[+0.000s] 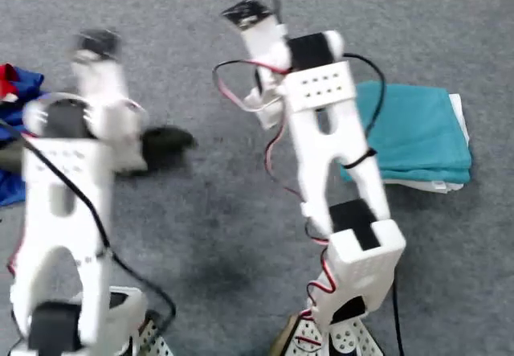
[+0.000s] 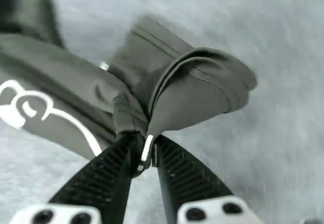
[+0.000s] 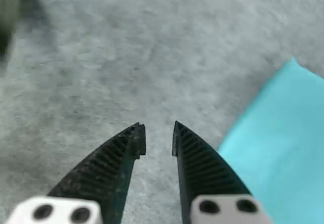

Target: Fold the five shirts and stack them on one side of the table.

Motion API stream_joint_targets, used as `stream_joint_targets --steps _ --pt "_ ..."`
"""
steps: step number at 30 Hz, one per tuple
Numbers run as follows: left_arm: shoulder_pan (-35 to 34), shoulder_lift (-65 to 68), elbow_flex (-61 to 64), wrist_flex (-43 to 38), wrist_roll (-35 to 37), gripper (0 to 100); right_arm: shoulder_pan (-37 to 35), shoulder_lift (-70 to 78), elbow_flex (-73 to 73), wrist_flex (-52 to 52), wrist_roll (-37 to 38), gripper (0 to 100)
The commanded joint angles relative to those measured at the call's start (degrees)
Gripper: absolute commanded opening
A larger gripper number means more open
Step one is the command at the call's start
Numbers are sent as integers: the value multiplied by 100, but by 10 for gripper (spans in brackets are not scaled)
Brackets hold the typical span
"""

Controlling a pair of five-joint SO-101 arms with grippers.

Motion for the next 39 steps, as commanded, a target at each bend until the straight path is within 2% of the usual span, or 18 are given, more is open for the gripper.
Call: stream_joint_targets --steps 1,7,9,12,13,17,20,23,26,30,36,39 --pt "923 -1121 1046 -422 18 19 505 -400 -259 105 -18 104" --pt "1820 -2668 1723 -844 18 28 664 -356 -251 79 -18 105" --pt "1899 -2993 1767 -835 53 92 646 -356 -251 70 -18 105" --pt "1881 -3363 1670 -695 237 262 549 -347 -242 62 -18 105" --pt "1785 -3442 1521 -580 369 276 488 -347 -224 62 -18 105" --pt "897 -3530 756 -404 457 270 119 -347 -233 62 -18 105" --pt "-571 -3521 378 -431 457 261 -233 -277 -259 -18 -18 106" --pt "-2066 -3512 844 -993 466 248 -716 48 -259 -62 -44 106" --pt "-3015 -3512 1916 -1767 431 212 -1314 611 -277 -70 -62 106" --pt "-3481 -3521 3314 -2708 422 198 -1877 1508 -875 -44 -79 117" --pt "-3543 -3521 4905 -4088 589 251 -2167 2844 -2255 97 -545 292" --pt "-3701 -3521 5380 -4782 826 256 -2229 3389 -2686 105 -545 303"
